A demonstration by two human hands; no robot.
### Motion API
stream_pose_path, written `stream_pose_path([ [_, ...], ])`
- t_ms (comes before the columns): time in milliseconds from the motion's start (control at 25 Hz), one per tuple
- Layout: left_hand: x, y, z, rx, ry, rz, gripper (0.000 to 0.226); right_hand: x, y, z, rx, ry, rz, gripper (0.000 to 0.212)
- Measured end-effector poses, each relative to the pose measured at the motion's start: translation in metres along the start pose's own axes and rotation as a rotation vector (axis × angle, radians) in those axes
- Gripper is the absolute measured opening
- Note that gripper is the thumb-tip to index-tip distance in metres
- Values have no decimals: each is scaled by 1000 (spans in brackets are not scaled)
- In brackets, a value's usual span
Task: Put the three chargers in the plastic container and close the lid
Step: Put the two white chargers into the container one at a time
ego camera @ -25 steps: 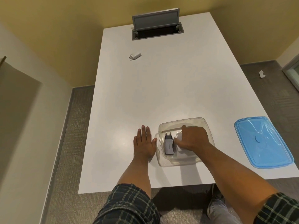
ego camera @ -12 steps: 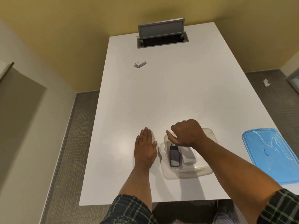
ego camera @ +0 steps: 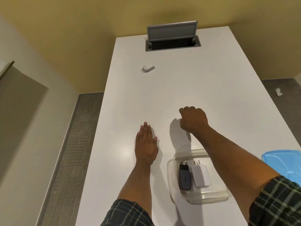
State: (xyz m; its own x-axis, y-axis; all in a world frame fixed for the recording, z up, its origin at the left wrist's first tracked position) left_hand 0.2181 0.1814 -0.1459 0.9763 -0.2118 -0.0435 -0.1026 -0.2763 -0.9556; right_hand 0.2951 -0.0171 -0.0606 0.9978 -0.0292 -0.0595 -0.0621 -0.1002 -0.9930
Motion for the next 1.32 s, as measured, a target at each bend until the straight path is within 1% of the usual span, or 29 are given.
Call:
stream_pose_path([
  [120, 19, 6, 6, -38, -4, 11, 64, 28, 5, 16, 18, -34, 37, 28],
  [280, 45, 17, 16, -38, -4, 33, 64, 82, -7, 42, 38, -106, 32, 44],
  [440, 59, 12, 16, 20, 55, -71, 60, 126, -11, 60, -2, -141, 19, 45],
  [560, 77, 9, 19, 20, 46, -123, 59, 152, -7, 65, -19, -134, 26, 46],
  [840, 121, 7, 28, 19, -16, -164, 60, 199, 13, 72, 32, -99, 101, 49],
  [920, 132, 7, 31, 9, -55, -173, 61, 210, 21, 78, 26, -99, 145, 55],
  [1040, 144, 7, 36, 6, -110, -178, 63, 228, 29, 86, 36, -100, 157, 59],
  [1120, 150, 9, 37, 12, -121, -177, 64, 243, 31, 88, 93, -72, 168, 61],
  [1200, 155, 10, 38, 23, -123, -180, 65, 261, 33, 90, 148, -51, 191, 66],
  [1320, 166, 11, 40, 33, -139, -179, 65, 290, 32, 96, 164, -65, 204, 74],
])
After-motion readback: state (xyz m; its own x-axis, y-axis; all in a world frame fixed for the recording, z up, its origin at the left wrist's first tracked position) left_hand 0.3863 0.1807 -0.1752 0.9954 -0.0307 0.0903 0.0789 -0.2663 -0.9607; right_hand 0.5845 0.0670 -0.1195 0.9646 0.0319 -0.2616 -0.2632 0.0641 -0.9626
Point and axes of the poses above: each hand's wrist, its own x-axis towards the middle knuckle, its own y-axis out of the palm, z = x × y, the point moved 10 cm from there along x, towards the middle knuckle, and after that the axes turned 10 degrees about y, right-handed, at the moved point
